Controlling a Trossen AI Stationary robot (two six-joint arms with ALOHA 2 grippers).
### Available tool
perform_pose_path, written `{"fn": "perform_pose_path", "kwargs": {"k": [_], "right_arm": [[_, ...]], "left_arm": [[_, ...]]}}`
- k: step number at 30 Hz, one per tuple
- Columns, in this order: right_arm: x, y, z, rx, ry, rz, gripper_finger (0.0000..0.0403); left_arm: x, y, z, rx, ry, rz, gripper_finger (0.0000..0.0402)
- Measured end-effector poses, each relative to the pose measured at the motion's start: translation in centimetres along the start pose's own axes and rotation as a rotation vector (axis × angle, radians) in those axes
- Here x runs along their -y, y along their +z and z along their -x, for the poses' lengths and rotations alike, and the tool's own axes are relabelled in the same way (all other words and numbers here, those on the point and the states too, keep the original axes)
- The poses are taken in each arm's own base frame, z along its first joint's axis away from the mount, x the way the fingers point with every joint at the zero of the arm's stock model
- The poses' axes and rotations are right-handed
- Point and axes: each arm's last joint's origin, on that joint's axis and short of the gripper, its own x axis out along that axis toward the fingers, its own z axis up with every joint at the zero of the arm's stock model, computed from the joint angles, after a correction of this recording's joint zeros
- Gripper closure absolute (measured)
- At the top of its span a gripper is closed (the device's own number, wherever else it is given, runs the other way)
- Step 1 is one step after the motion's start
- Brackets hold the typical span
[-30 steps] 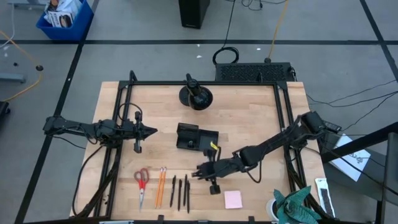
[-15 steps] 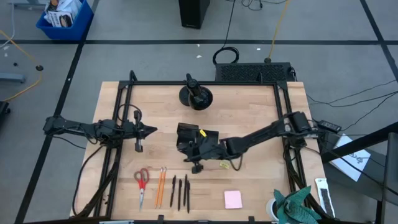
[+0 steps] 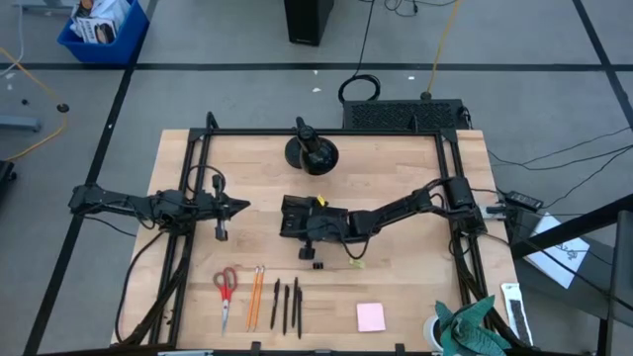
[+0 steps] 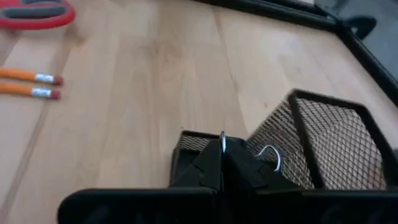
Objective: Pick and place office supplies into organizer
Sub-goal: Put the black binder clip into the black desk organizer
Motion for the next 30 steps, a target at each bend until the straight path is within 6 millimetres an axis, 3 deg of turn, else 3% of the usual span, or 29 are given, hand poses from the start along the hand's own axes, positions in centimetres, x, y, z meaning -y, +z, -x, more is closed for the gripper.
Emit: {"fn": "perform_pose_path", "kwargs": {"k": [15,30], "right_arm": [[-0.2,-2.2,-1.5,-0.089,-0.003,0.017,0.0399],[-0.7,-1.4,-0.7,-0.06,0.013,0.05,0.0318]], "left_arm": [[0.0,0.0,0.0,0.0,0.0,-0.019,0.0396],[0.0,0.0,0.0,-0.002,-0.001,-0.016,0.0396]]}}
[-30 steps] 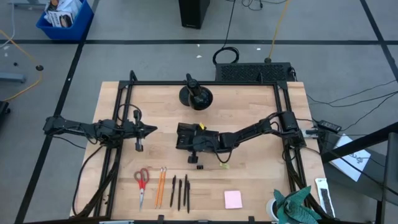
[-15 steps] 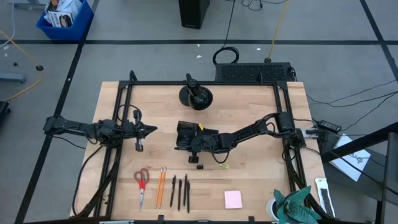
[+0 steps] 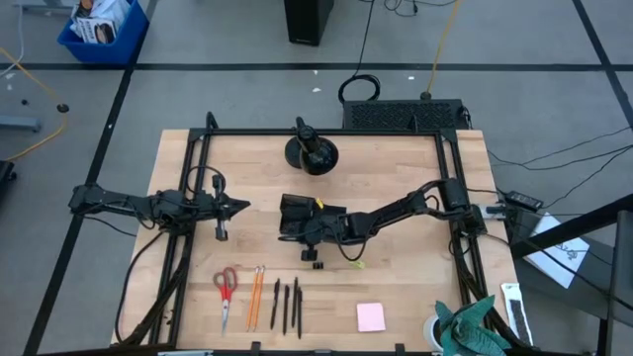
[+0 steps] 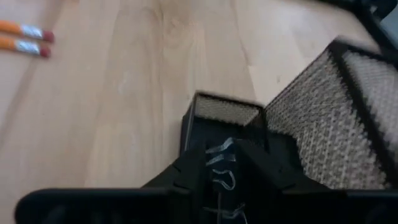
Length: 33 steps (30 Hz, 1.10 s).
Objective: Pick and place office supplies into organizer
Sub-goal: Put the black binder clip into the black desk organizer
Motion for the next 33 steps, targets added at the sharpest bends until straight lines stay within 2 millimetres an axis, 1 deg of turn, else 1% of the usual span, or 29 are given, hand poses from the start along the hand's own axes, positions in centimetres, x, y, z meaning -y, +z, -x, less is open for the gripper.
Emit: {"fn": "perform_pose_path", "kwargs": {"k": [5,8,12,14,17,19,21,24,28,30,33], "right_arm": [[0.0,1.8,1.9,0.046,0.011,0.006,0.0313],[-0.4,2.6,3.2,0.065,0.026,0.029,0.0315],[-1.0,3.9,5.4,0.086,0.052,0.058,0.0324],[-1.8,4.2,6.6,0.072,0.082,0.068,0.0329],[-3.8,4.4,8.5,0.063,0.241,0.084,0.0333],[-5.3,4.4,9.4,0.071,0.334,0.105,0.0333],[-6.5,4.1,10.0,0.056,0.357,0.134,0.0328],[-7.0,3.2,10.2,0.01,0.299,0.117,0.0304],[-6.5,1.6,9.6,-0.02,0.258,0.082,0.0253],[-6.0,0.6,9.0,-0.005,0.252,0.058,0.0229],[-5.2,-1.2,8.2,0.003,0.288,0.01,0.0202]], "left_arm": [[0.0,0.0,0.0,-0.005,0.0,-0.001,0.0396],[0.0,-0.1,0.0,-0.006,-0.001,-0.002,0.0396],[0.0,-0.1,0.0,-0.007,-0.001,-0.002,0.0396],[0.0,-0.1,0.0,-0.008,-0.002,-0.002,0.0396],[0.0,-0.1,0.0,-0.013,-0.003,0.003,0.0396],[0.0,-0.2,0.0,-0.016,-0.002,0.002,0.0396],[0.0,-0.2,0.0,-0.016,-0.003,0.003,0.0396],[0.0,-0.2,0.0,-0.016,-0.003,0.01,0.0396],[0.0,-0.2,0.0,-0.016,-0.003,0.031,0.0396],[0.0,-0.2,0.0,-0.016,-0.003,0.034,0.0396],[0.0,-0.2,0.0,-0.023,-0.003,0.032,0.0396]]}}
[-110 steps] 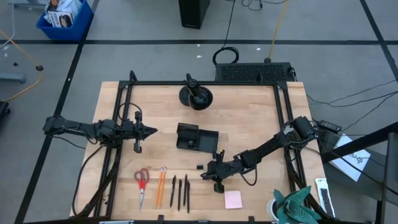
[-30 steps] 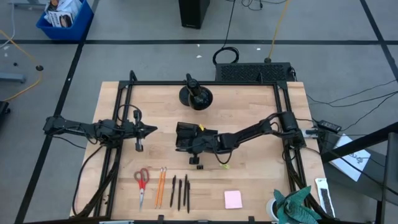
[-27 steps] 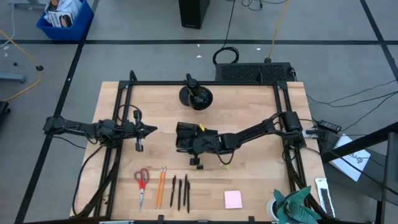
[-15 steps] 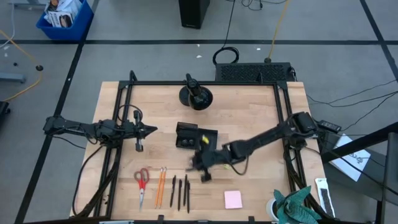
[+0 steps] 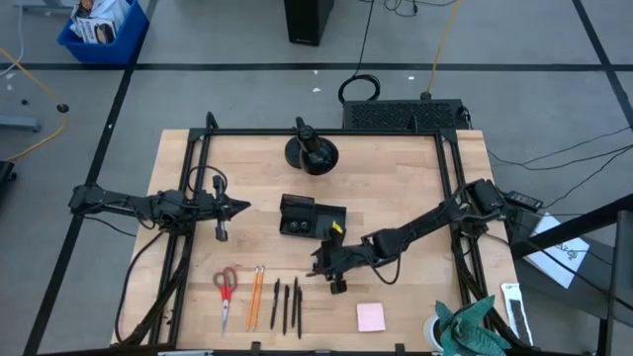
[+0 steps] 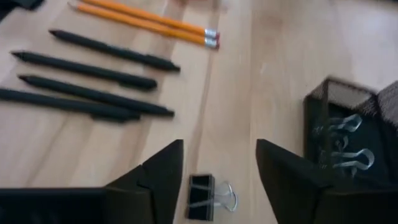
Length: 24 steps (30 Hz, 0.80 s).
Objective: Pick and place office supplies into organizer
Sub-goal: Put the black binder clip into the black desk organizer
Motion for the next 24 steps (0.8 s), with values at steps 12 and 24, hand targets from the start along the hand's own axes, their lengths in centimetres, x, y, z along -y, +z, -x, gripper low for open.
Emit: {"fn": "perform_pose_path", "kwargs": {"k": [12,24], "right_arm": [[1.1,-2.1,-0.3,0.02,0.027,-0.065,0.0207],[1.1,-3.4,-0.2,0.058,0.022,-0.09,0.022]], "left_arm": [[0.0,-0.1,0.0,-0.005,-0.001,-0.016,0.0396],[0.0,-0.1,0.0,-0.005,-0.001,-0.014,0.0396]]}}
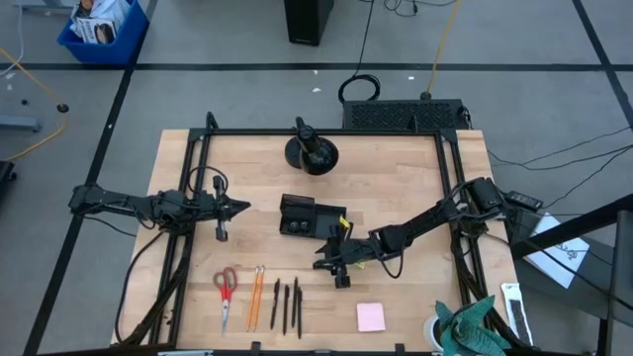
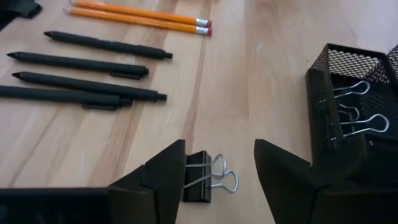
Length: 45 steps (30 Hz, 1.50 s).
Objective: Pick and place office supplies into organizer
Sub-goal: Put the black binder clip into the black desk organizer
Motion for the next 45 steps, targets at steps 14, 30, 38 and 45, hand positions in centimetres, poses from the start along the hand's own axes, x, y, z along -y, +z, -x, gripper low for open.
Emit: {"fn": "perform_pose_path", "kwargs": {"k": [14,30,38,45], "right_arm": [[0.4,-1.3,-1.8,-0.018,0.01,0.012,0.022],[0.8,-1.2,-1.9,-0.023,0.098,0.003,0.0363],[0.7,0.3,-1.9,0.032,0.101,0.045,0.0398],[-0.6,8.2,-1.2,0.178,-0.005,0.244,0.0401]], "left_arm": [[0.0,0.0,0.0,0.0,0.0,0.0,0.0396],[0.0,-0.1,0.0,-0.005,-0.001,-0.008,0.0396],[0.0,-0.1,0.0,-0.005,-0.001,-0.009,0.0396],[0.0,-0.1,0.0,-0.01,0.018,-0.012,0.0396]]}}
